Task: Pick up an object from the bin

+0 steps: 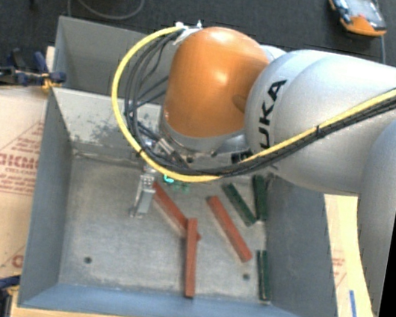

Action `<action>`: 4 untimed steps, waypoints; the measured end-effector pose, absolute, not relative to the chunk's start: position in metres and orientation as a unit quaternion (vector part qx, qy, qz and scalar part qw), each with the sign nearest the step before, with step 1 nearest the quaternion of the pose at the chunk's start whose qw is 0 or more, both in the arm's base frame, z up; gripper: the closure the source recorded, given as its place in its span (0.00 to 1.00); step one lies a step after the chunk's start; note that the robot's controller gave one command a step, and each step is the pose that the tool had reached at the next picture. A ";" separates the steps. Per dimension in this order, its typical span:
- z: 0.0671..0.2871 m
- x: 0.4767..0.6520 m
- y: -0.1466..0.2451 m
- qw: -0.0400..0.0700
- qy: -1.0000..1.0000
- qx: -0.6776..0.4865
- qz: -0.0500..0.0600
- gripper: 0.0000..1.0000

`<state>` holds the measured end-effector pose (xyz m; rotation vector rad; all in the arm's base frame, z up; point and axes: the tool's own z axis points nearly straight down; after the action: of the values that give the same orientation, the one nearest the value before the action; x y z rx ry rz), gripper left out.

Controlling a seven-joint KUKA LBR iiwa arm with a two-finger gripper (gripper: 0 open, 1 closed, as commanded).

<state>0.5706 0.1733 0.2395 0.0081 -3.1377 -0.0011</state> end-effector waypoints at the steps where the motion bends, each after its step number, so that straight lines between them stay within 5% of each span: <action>1: 0.145 0.579 0.097 0.002 -1.000 -0.019 0.001 0.00; 2: 0.066 0.619 0.055 0.000 -1.000 -0.023 0.001 0.00; 3: 0.071 0.620 0.059 -0.003 -1.000 -0.023 -0.001 1.00; 4: 0.198 0.610 0.038 -0.006 -1.000 0.006 0.001 1.00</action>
Offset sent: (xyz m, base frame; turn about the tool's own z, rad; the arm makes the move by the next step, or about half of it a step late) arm 0.0083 -0.0717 -0.0897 0.0367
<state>0.6103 0.0377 0.1976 0.0176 -3.1542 0.0018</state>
